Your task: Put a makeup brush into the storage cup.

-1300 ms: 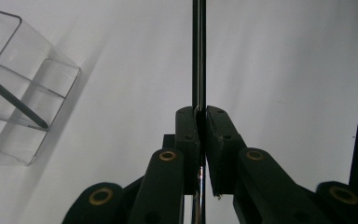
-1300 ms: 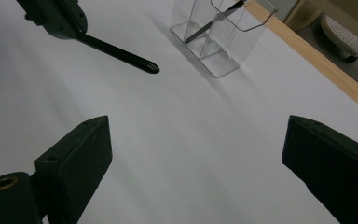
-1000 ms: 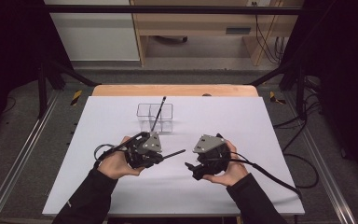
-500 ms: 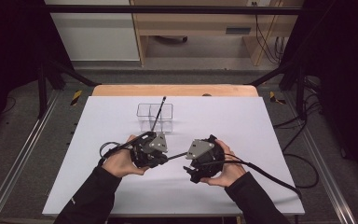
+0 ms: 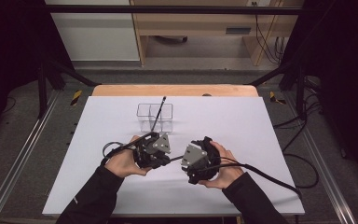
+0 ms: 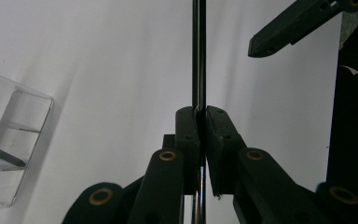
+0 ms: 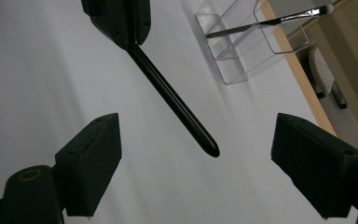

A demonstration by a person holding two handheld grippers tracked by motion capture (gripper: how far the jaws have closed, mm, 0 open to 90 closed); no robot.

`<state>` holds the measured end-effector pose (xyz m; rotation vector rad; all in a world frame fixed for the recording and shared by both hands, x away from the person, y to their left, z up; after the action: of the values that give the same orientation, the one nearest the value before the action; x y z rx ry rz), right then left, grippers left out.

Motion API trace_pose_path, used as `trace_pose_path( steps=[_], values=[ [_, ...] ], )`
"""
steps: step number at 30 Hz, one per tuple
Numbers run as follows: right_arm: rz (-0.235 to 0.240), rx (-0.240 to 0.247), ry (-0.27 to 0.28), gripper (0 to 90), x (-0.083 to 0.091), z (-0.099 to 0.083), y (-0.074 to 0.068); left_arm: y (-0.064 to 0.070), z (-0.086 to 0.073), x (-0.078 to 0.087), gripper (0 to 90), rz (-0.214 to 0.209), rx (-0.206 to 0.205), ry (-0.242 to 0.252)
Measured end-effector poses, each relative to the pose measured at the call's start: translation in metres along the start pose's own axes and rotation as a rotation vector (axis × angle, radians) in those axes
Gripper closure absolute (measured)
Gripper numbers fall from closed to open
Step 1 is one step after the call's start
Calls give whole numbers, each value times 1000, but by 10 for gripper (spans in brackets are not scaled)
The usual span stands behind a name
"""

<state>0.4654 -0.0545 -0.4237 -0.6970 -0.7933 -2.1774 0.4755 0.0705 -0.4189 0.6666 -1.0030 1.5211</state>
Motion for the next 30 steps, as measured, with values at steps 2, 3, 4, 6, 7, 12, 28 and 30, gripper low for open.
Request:
trace_pose_path(
  steps=[2,3,4,6,7,12,28,30],
  values=[
    [-3,19,2,167,-1,1,-2,0,0,-1,834,0,0,-1],
    [-7,31,2,168,-1,1,-3,0,0,-1,833,-1,0,-2],
    [-11,40,0,172,-1,2,-4,0,0,-1,834,-2,1,-3],
    [-12,56,-3,179,-2,3,-6,0,0,-1,833,-5,3,-4],
    [-15,66,-4,188,-2,3,-7,0,0,-1,834,-5,3,-4],
    [-26,103,-5,232,-1,6,-9,0,2,-1,834,-8,2,-6],
    [-36,243,-28,412,-8,8,-18,3,6,-5,834,-25,0,-9],
    [-37,248,-30,438,-8,9,-19,3,7,-6,834,-24,0,-9]
  ],
)
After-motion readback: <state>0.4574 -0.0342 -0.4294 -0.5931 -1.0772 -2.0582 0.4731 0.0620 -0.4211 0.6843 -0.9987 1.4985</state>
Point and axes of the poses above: each handheld gripper's, and its own axes: x roughly backward along the jaws, z roughly out of its top, y roughly to its right, the point moved 7 cm from there along -x, roughly forward along the jaws, and after that the axes turned 14 degrees about -x, right-handed, at the moved point
